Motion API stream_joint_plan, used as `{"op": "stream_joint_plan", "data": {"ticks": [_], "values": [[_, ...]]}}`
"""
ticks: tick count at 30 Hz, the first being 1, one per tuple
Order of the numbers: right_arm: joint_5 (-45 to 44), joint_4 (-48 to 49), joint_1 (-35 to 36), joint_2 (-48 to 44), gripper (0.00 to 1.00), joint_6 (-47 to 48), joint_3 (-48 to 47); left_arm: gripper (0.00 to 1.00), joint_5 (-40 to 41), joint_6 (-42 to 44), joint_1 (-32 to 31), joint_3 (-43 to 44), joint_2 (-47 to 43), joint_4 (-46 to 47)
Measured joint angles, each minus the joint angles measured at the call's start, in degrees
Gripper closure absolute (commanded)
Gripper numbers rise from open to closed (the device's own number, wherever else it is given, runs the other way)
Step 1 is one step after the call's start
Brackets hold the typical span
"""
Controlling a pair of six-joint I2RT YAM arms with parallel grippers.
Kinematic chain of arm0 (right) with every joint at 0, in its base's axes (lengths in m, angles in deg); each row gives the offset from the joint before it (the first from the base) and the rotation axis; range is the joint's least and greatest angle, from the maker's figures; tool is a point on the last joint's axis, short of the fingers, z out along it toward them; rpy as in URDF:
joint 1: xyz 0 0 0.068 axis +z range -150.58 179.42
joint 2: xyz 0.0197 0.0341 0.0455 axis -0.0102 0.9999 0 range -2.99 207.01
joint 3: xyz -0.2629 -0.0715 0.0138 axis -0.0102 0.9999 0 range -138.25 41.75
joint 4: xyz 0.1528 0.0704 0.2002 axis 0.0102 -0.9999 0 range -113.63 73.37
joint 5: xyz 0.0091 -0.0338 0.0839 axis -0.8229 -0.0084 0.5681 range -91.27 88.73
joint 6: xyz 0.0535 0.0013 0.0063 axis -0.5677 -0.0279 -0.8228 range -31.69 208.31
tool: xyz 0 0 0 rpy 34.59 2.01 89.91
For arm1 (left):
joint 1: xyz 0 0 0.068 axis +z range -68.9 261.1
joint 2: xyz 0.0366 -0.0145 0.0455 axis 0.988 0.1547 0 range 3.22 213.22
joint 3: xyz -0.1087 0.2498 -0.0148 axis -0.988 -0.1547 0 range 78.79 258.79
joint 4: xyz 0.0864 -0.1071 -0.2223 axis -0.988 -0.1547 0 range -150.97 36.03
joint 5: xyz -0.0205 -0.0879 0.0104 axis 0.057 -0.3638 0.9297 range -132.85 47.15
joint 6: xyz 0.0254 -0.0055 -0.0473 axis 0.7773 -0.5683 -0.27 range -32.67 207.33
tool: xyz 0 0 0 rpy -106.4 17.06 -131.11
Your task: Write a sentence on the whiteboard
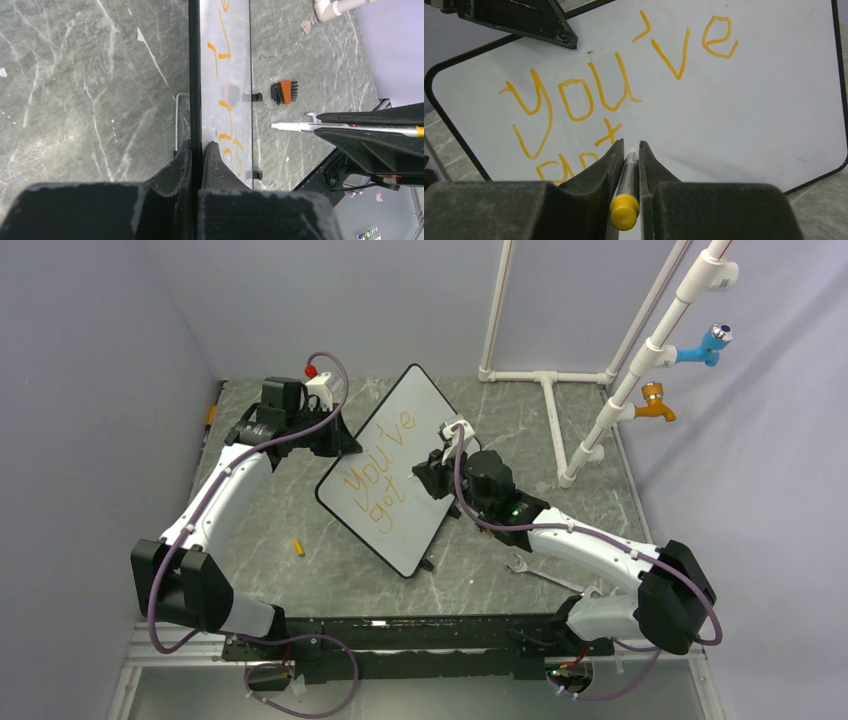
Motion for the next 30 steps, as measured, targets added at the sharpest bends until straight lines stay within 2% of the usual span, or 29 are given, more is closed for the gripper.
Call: {"op": "stream_joint_plan", "data": {"ticks": [30], "values": [[1.8, 1.1, -6.4, 1.4, 1.0, 0.0, 0.0, 1.0, 0.0, 0.0, 0.0, 0.0, -0.2, -0.1]]}}
